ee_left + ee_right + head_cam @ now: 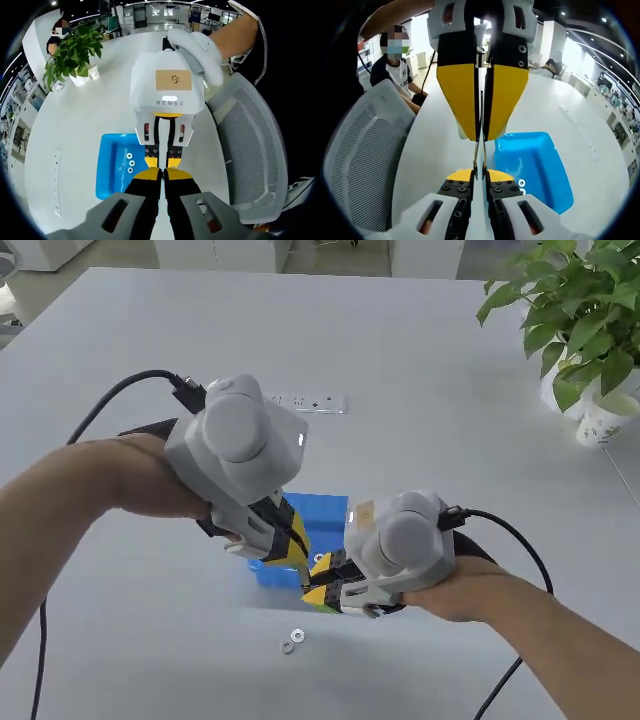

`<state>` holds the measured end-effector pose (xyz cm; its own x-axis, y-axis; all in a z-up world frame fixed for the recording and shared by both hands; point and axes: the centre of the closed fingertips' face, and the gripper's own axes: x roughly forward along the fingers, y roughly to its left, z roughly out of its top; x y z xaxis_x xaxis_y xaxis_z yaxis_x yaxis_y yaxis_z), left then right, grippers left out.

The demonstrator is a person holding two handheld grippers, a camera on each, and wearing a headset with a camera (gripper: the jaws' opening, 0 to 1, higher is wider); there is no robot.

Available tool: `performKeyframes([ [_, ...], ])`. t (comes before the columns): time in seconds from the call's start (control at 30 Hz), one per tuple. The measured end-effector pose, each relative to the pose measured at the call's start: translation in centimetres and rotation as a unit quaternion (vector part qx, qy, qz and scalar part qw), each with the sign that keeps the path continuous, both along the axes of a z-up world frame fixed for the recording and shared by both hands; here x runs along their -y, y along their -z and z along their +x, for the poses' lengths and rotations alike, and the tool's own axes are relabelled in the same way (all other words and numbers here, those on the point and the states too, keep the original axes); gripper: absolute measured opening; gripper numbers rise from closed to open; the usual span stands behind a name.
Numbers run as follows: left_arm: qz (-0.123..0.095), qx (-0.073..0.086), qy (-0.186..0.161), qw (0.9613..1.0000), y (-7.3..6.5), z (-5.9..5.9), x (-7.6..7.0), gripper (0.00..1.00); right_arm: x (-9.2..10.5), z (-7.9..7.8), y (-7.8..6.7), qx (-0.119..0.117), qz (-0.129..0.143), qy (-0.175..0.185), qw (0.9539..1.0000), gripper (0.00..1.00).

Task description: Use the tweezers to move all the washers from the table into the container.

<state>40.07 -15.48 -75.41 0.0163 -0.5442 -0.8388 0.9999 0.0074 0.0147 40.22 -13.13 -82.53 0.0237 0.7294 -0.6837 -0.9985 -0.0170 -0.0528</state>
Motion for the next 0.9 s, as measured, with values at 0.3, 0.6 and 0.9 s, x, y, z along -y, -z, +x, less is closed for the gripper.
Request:
performKeyframes([
  [0.3,0.003,-0.005,-0.001,1.0000,0.6,-0.8,-0.1,0.06,-0.1,-0.9,0.7,-0.004,0.002,-0.002,1.0000,0.11],
  [0.6,0.010,-0.010,-0.001,0.9999,1.7,-1.6,-0.4,0.06,-0.4,-1.7,1.7,-0.015,0.004,-0.004,0.9999,0.11],
  [0.9,0.012,-0.015,-0.009,0.9998,2.9,-2.1,-0.7,0.06,-0.6,-2.5,2.9,-0.027,0.004,-0.009,0.9996,0.11],
])
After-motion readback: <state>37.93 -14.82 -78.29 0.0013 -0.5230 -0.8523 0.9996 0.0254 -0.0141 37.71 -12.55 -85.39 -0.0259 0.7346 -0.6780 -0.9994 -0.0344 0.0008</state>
